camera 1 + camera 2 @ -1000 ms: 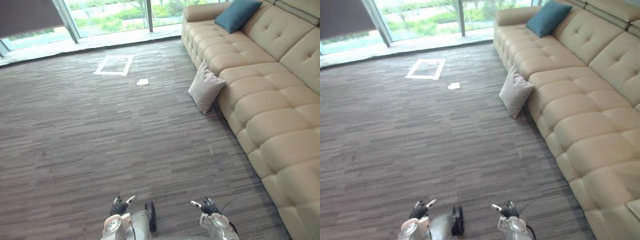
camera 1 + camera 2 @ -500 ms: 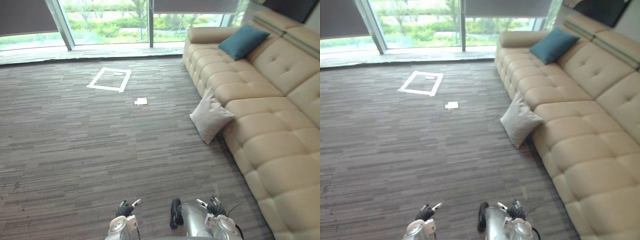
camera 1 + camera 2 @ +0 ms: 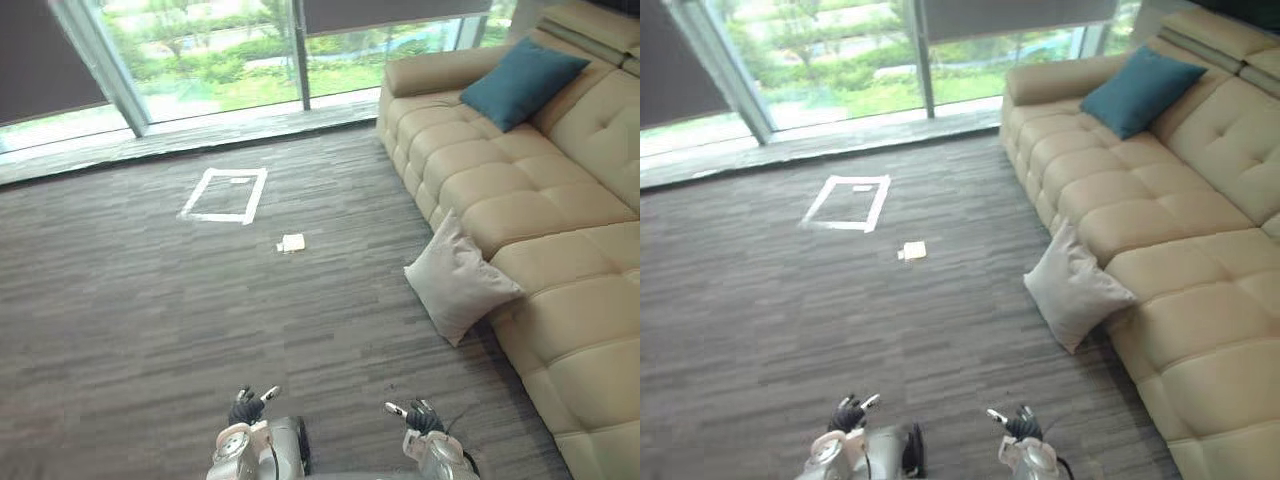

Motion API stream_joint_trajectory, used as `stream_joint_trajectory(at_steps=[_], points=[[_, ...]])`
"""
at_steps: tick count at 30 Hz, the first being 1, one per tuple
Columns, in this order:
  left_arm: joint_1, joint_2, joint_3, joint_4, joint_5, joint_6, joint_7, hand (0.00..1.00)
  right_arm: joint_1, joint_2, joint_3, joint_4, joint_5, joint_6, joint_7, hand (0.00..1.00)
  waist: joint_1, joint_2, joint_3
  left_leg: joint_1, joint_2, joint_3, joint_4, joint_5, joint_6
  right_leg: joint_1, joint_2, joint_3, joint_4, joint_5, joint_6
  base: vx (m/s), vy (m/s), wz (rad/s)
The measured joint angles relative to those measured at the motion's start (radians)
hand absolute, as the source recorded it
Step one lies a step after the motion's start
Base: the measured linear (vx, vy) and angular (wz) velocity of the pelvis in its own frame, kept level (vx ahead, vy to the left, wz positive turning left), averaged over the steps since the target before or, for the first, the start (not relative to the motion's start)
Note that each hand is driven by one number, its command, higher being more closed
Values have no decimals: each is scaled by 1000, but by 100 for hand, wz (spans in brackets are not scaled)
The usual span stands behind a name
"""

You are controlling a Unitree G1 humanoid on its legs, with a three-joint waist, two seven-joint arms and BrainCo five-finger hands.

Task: Pick up cushions and gather them together orderly.

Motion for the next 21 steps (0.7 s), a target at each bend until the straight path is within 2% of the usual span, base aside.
stream_joint_trajectory(at_steps=[1, 2, 3, 5, 6, 8, 9, 11, 12, 13, 14, 15, 16, 17, 18, 19, 20, 21], points=[[-3, 5, 7, 8, 1, 2, 3, 0, 5, 7, 1, -6, 0, 1, 0, 0, -6, -24, -22, -8, -6, 43, 41, -33, 23, -26, -28, 25, 43, 20, 21, 655, 364, -50], [-6, 5, 7, 9, 1, 2, 4, 0, 14, 10, 2, -8, 0, 1, 1, 0, -5, -31, -26, -7, -7, 57, 59, -48, 31, -41, -40, 34, 71, 29, 37, 603, 347, -62], [-12, 8, 5, 13, 1, 2, 5, 0, 12, 18, 9, -8, 0, 2, 0, 0, 0, -44, -25, 26, -14, 92, 67, -75, 53, -92, -49, 70, 200, 59, 76, 439, 284, -56], [-24, 12, -4, 40, 1, 8, 6, 0, 11, 17, 32, -12, 0, 2, 3, 0, -6, -46, -16, 107, -29, 119, 29, -92, 79, -206, -49, 100, 474, 129, 119, 459, 281, -60], [-30, 8, -16, 56, 0, 9, 7, 0, 12, 17, 42, -13, -1, 1, 7, 0, -7, -35, -3, 197, -34, 128, -8, -110, 82, -290, -39, 84, 680, 134, 127, 452, 256, -71], [-34, -1, -27, 67, -1, 10, 14, 0, 18, 17, 41, -32, -8, -4, 8, 0, -8, -9, 3, 309, -34, 160, -89, -152, 69, -405, -36, -3, 811, 118, 101, 326, 176, -72], [-39, 1, -36, 68, -2, 12, 16, 0, 17, 17, 42, -48, -15, -7, 9, 0, -11, -12, 9, 363, -41, 177, -130, -190, 57, -484, -39, -74, 827, 102, 89, 301, 120, -56], [-45, 1, -37, 71, -4, 16, 18, 0, 14, 17, 25, -54, -35, -15, 7, 0, -19, -25, 18, 415, -45, 203, -150, -207, 47, -559, -42, -201, 744, 79, 60, 329, 68, -34], [-45, -4, -37, 75, -25, 18, 18, 0, 11, 17, 3, -51, -35, -21, 6, 0, -28, -27, 20, 454, -44, 216, -181, -207, 47, -568, -41, -305, 629, 80, 40, 407, 29, -12], [-44, -6, -47, 76, -40, 18, 19, 0, 11, 18, -17, -48, -35, -24, 5, 0, -35, -26, 20, 491, -47, 224, -218, -208, 38, -566, -35, -378, 507, 99, 18, 438, 30, -6], [-44, -5, -57, 77, -41, 17, 18, 0, 12, 18, -26, -45, -36, -25, 5, 0, -38, -25, 20, 507, -50, 226, -235, -209, 28, -563, -31, -398, 458, 116, 4, 329, 15, 3], [-40, -3, -70, 76, -42, 17, 16, 0, 12, 16, -38, -41, -36, -27, 5, 0, -41, -27, 19, 536, -62, 221, -261, -210, 10, -559, -15, -406, 385, 162, -42, 382, -9, 8], [-28, -8, -73, 75, -38, 18, 12, 0, 13, 7, -42, -41, -36, -27, 6, 0, -55, -43, 18, 567, -83, 199, -251, -217, -9, -551, -7, -381, 352, 192, -139, 513, -50, -4], [-24, -14, -79, 73, -38, 23, 12, 0, 6, -5, -44, -40, -36, -27, 7, 0, -60, -21, 22, 570, -61, 195, -213, -221, -15, -536, 1, -388, 362, 185, -140, 625, -104, -12], [-27, -15, -87, 55, -38, 25, 5, 0, 14, -11, -44, -47, -35, -25, 7, 0, -61, -3, 15, 504, -29, 173, -42, -216, -27, -515, 16, -378, 337, 156, -136, 512, -124, -20], [-26, -14, -89, 42, -38, 25, 4, 0, 15, -13, -44, -49, -35, -24, 7, 0, -61, 1, 16, 477, -17, 167, 19, -210, -38, -508, 21, -374, 330, 151, -136, 572, -152, -44], [-25, -15, -84, 3, -38, 24, 3, 0, 11, -25, -43, -52, -34, -24, 7, 0, -59, 34, 26, 359, 51, 118, 315, -128, -98, -451, 66, -357, 278, 138, -150, 371, -100, -52], [-25, -12, -83, -4, -38, 23, 2, 0, 10, -26, -42, -51, -32, -23, 7, 0, -56, 41, 27, 329, 68, 99, 391, -118, -101, -433, 78, -344, 264, 134, -155, 546, -67, -92]])
